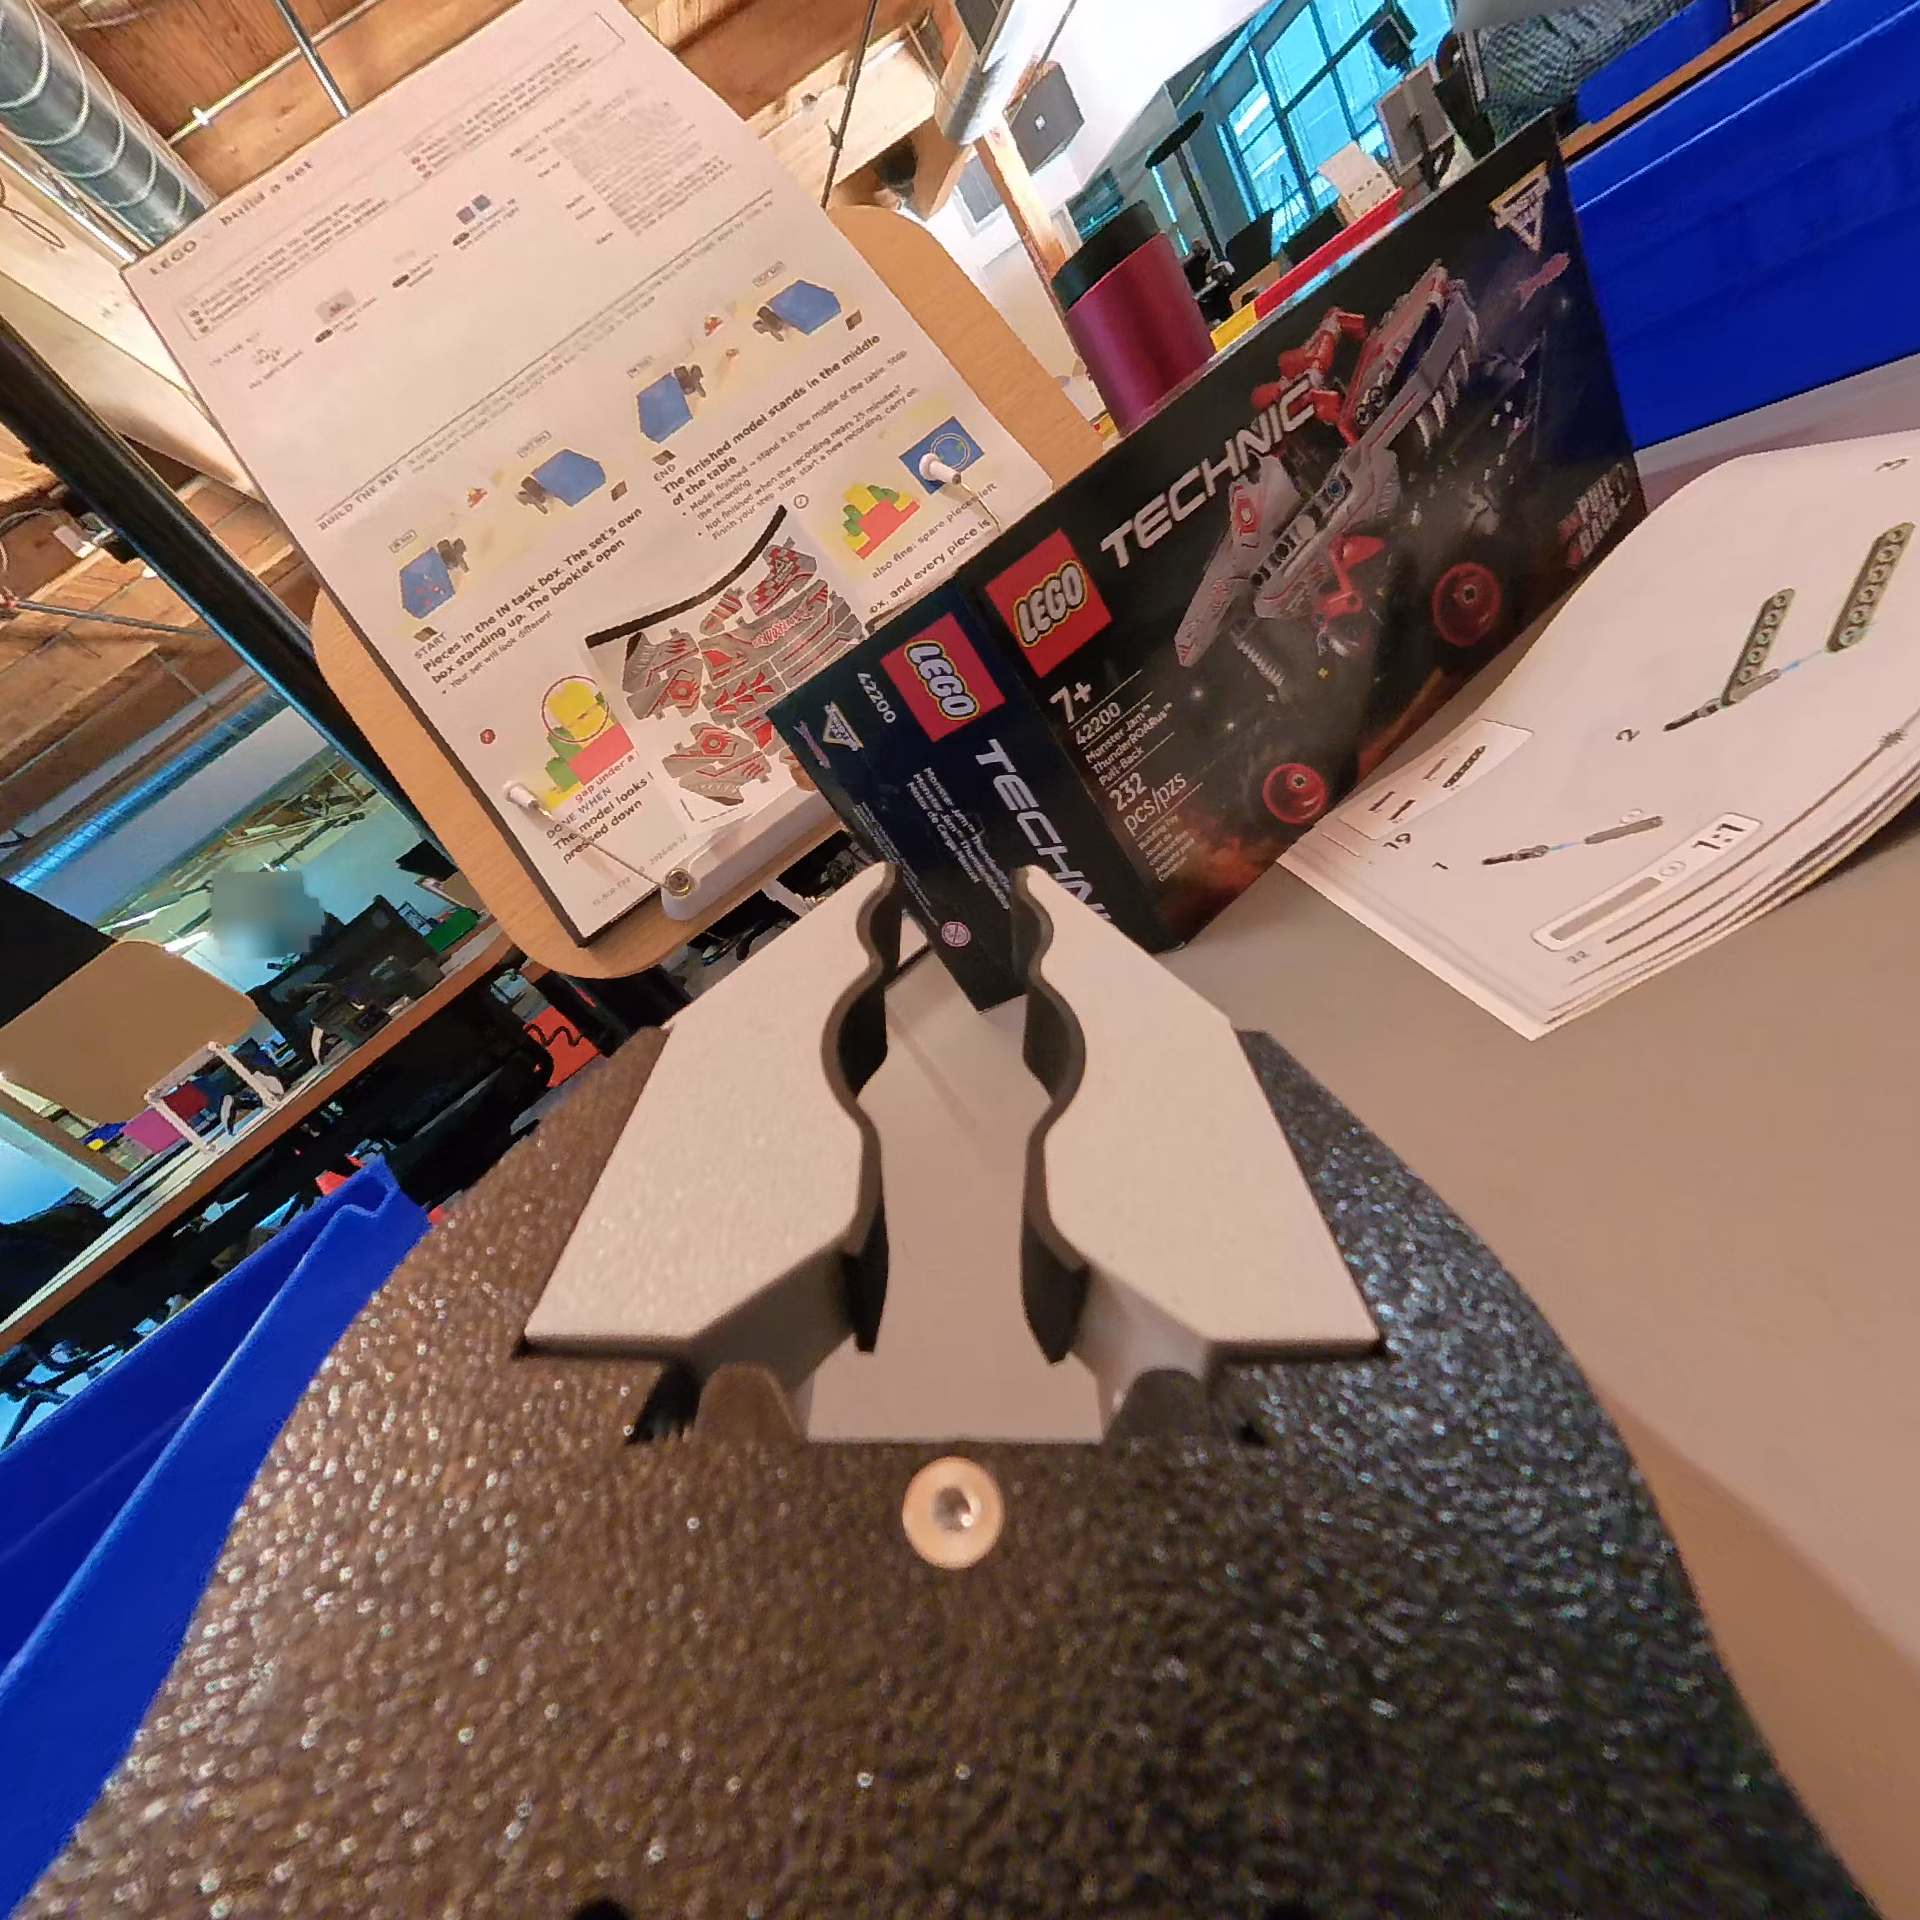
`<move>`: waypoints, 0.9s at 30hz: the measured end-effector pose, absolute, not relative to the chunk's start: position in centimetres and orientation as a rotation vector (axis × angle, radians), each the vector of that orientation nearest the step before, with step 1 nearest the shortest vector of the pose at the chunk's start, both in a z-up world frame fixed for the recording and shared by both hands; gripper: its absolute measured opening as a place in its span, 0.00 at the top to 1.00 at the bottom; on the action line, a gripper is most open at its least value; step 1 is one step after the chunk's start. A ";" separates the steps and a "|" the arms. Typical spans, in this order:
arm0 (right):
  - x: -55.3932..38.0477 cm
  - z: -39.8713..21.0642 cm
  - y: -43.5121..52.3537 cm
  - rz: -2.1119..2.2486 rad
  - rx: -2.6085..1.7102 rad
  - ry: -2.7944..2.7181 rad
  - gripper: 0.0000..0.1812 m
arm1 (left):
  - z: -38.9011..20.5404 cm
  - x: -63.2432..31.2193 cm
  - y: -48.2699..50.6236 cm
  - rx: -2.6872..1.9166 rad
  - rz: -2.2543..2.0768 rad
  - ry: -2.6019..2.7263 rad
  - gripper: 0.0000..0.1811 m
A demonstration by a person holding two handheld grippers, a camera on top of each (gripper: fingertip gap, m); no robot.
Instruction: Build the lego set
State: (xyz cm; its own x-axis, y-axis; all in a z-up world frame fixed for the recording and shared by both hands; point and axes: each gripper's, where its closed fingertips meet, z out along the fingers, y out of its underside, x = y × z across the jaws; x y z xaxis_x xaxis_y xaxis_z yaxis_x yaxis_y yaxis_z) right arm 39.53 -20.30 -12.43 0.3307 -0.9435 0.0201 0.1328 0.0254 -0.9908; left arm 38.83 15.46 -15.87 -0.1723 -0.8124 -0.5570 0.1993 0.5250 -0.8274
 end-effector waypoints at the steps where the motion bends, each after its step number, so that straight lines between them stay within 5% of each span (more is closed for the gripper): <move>1: 39.5 -12.4 -20.3 -1.018 -1.249 0.867 0.98 | -15.8 38.9 15.6 -0.561 -0.983 1.477 0.90; 17: 38.5 -10.2 -19.6 -1.136 -1.226 0.730 0.97 | -15.9 39.3 15.9 -0.602 -1.015 1.497 0.88; 27: 34.6 -6.7 -12.6 -1.345 -1.210 0.303 0.98 | -12.4 35.5 9.8 -0.612 -1.428 1.683 0.84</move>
State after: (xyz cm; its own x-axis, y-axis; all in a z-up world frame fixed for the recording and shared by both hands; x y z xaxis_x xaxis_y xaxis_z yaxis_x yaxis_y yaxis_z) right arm 34.62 -12.65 -6.71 0.2884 -0.8451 0.4501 0.5708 -0.2257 -0.7895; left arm 35.47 9.84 -12.35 -0.5406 -0.7947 -0.2760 0.1430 0.2365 -0.9611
